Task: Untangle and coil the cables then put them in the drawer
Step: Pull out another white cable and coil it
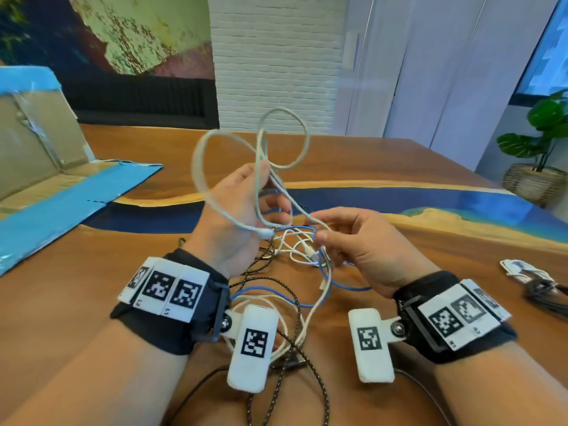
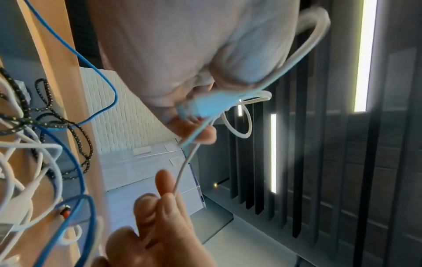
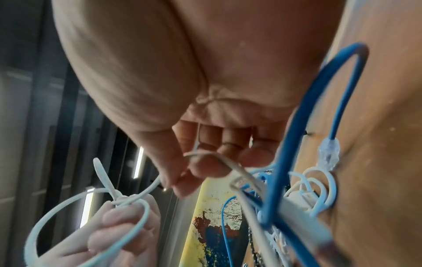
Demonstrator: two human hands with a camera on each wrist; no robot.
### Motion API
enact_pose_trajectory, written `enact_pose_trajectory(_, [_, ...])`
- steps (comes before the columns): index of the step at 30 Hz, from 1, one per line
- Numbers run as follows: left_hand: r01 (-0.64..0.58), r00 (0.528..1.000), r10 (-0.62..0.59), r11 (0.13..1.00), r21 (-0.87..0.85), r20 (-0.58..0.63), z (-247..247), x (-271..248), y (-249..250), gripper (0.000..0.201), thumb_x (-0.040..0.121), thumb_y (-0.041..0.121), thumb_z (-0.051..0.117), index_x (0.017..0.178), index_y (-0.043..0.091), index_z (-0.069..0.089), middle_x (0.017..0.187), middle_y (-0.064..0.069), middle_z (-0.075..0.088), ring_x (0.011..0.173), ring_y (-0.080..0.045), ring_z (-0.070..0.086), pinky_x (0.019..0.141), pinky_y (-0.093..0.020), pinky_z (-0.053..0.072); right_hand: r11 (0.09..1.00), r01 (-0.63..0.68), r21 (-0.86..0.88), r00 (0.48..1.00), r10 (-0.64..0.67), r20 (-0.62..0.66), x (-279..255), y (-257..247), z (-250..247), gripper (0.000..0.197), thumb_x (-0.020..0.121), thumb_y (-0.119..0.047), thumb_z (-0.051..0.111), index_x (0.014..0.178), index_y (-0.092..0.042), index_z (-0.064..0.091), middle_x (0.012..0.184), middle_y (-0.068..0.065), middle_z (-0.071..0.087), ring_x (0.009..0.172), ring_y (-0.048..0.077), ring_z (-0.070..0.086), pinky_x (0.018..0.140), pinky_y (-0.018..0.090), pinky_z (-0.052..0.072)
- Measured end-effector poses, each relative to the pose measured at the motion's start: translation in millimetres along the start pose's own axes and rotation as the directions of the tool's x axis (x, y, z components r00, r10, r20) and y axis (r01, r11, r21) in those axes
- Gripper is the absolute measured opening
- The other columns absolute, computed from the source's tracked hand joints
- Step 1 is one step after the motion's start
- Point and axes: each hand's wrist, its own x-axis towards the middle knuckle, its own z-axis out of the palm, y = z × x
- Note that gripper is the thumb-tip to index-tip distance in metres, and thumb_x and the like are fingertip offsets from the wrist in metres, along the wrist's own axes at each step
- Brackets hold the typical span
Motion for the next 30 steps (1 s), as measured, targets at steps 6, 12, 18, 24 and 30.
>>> enact_pose_trajectory(6, [0.033, 0.999, -0.036, 0.938, 0.346, 0.002, -6, 3, -4, 0.023, 0.105, 0.024, 0.058, 0.091, 0.008, 0.064, 0.07, -0.003, 0.061, 0.053, -0.014, 0.049, 0.045, -0.024, 0.041, 0.983, 0.087, 0.164, 0.986, -0.062, -0.152, 0, -11, -4, 0.016, 0.098, -0.008, 0.061, 0.102, -0.009, 0.076, 0.071, 0.007, 0.069, 0.046, 0.008, 0.051, 0.045, 0.021, 0.043])
enact_pose_trajectory(12, [0.047, 0.997, -0.067, 0.928, 0.369, 0.041, -5, 2, -6, 0.021, 0.097, 0.016, 0.069, 0.107, -0.001, 0.067, 0.088, -0.013, 0.064, 0.067, -0.021, 0.059, 0.058, -0.03, 0.055, 0.994, -0.006, 0.11, 0.995, 0.018, -0.102, 0, -4, 3, 0.018, 0.098, 0.0, 0.057, 0.103, -0.005, 0.074, 0.086, 0.013, 0.075, 0.06, 0.02, 0.062, 0.064, 0.035, 0.051])
enact_pose_trajectory(18, [0.045, 0.984, -0.11, 0.91, 0.413, 0.137, -4, -1, -10, 0.015, 0.097, 0.01, 0.067, 0.097, 0.001, 0.079, 0.086, -0.016, 0.074, 0.075, -0.022, 0.069, 0.071, -0.03, 0.059, 0.938, -0.096, 0.333, 0.995, 0.099, 0.01, -3, -13, 0, 0.036, 0.101, -0.028, 0.048, 0.108, -0.001, 0.071, 0.101, 0.018, 0.073, 0.087, 0.026, 0.07, 0.072, 0.037, 0.055])
enact_pose_trajectory(24, [0.005, 0.983, -0.111, 0.819, 0.574, 0.149, -7, 0, -10, 0.024, 0.1, 0.022, 0.064, 0.09, 0.013, 0.083, 0.085, -0.01, 0.077, 0.079, -0.022, 0.068, 0.074, -0.038, 0.054, 0.989, -0.023, 0.147, 0.997, 0.011, 0.081, -4, -9, -2, 0.066, 0.075, -0.06, 0.074, 0.117, -0.009, 0.072, 0.123, 0.019, 0.069, 0.112, 0.03, 0.063, 0.103, 0.052, 0.043])
enact_pose_trajectory(30, [0.028, 0.999, -0.015, 0.854, 0.52, -0.028, -5, 7, -17, 0.028, 0.101, 0.011, 0.054, 0.079, 0.007, 0.072, 0.054, -0.005, 0.045, 0.053, -0.022, 0.044, 0.06, -0.036, 0.038, 0.981, 0.102, 0.167, 0.971, -0.135, 0.196, -8, -11, 7, 0.061, 0.066, -0.064, 0.081, 0.107, -0.02, 0.078, 0.128, 0.01, 0.07, 0.123, 0.027, 0.062, 0.109, 0.054, 0.04])
